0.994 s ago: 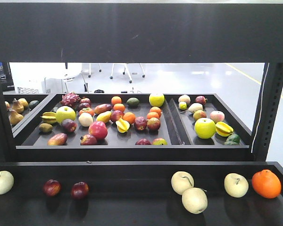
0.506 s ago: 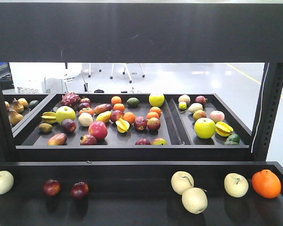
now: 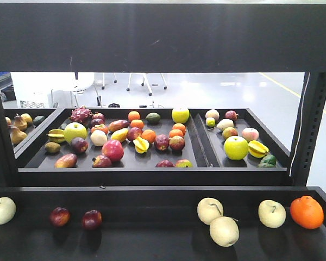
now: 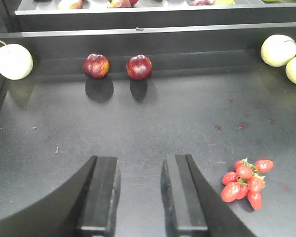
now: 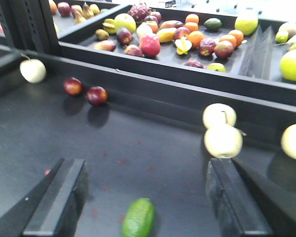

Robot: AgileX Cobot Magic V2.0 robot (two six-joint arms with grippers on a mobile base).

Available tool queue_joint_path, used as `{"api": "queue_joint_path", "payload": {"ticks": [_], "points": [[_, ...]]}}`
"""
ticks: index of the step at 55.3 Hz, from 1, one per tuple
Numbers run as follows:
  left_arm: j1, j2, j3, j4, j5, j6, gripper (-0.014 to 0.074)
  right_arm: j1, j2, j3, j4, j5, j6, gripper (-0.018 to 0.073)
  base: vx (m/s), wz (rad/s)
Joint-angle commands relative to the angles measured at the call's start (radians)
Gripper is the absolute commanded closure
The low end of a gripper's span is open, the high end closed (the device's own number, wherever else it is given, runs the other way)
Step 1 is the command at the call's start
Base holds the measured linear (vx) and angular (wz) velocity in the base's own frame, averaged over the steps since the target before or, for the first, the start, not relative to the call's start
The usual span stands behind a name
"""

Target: Pick snacks and fruit into basket

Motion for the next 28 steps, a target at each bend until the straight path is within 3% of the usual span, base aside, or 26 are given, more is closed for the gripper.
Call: {"api": "queue_joint_path", "payload": {"ticks": [1, 8, 20, 28], "points": [[0.002, -0.007, -0.030, -0.007, -0.080, -0.009, 0.0268, -0.006, 0.000, -0.029, 0.053, -0.074, -0.004, 0.0013, 0.00, 0.00], [0.002, -0.007, -0.030, -0.007, -0.076, -0.009, 0.0268, -0.006, 0.017, -0.029, 0.059, -0.100, -0.004, 0.0043, 0.00, 0.00], [0.002, -0.007, -0.030, -0.007, -0.018, -0.009, 0.0268, -0.006, 0.115, -0.029, 0.070, -0.160, -0.004, 0.0190, 0.00, 0.00], [0.002, 0.008, -0.031, -0.007, 0.007, -0.009, 0.0227, -0.006, 0.187, -0.029, 0.084, -0.159, -0.004, 0.0195, 0.00, 0.00]]}}
